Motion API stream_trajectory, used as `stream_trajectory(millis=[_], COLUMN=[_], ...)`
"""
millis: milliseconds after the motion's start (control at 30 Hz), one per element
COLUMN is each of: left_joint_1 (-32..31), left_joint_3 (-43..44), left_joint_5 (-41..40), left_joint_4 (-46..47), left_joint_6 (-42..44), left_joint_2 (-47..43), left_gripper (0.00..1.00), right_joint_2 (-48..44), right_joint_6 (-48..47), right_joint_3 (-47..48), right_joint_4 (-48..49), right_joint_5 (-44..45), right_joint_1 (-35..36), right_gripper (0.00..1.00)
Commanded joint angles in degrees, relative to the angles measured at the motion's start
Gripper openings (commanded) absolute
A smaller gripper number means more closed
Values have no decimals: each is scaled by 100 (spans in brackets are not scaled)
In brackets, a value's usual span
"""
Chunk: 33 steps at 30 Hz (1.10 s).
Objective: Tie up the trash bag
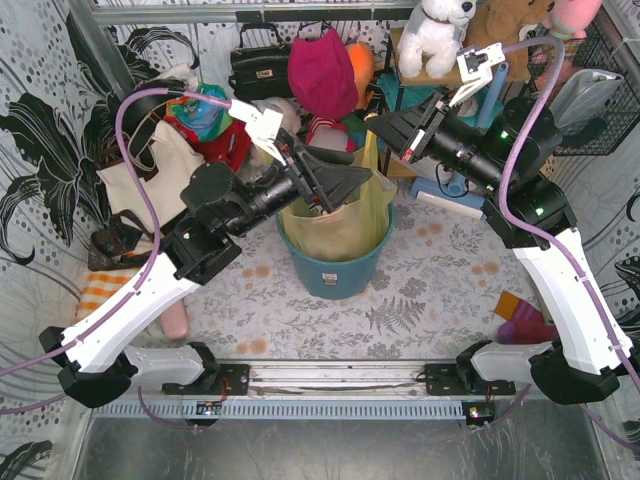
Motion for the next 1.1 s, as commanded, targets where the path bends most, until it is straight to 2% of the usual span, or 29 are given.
stream_trajectory(millis=[0,133,400,833,1067], left_joint_1=[-19,-17,-19,-16,2], left_joint_3=[-399,-795,-992,-869,-1054], left_joint_5=[-328,-361,-67,220,277], left_joint_4=[1184,1863,2528,2656,3012], left_joint_6=[711,1090,1934,2797,2983], left_joint_2=[-144,-179,148,683,866], left_gripper=[70,70,69,74,68], right_joint_2=[-135,-207,-230,-337,-343], right_joint_6=[-31,-77,-124,-223,-199], right_joint_3=[111,135,354,402,413], right_joint_4=[283,235,-96,-336,-349], right_joint_5=[-12,-59,-384,-430,-447], right_joint_1=[14,14,14,16,14], right_gripper=[0,0,0,0,0])
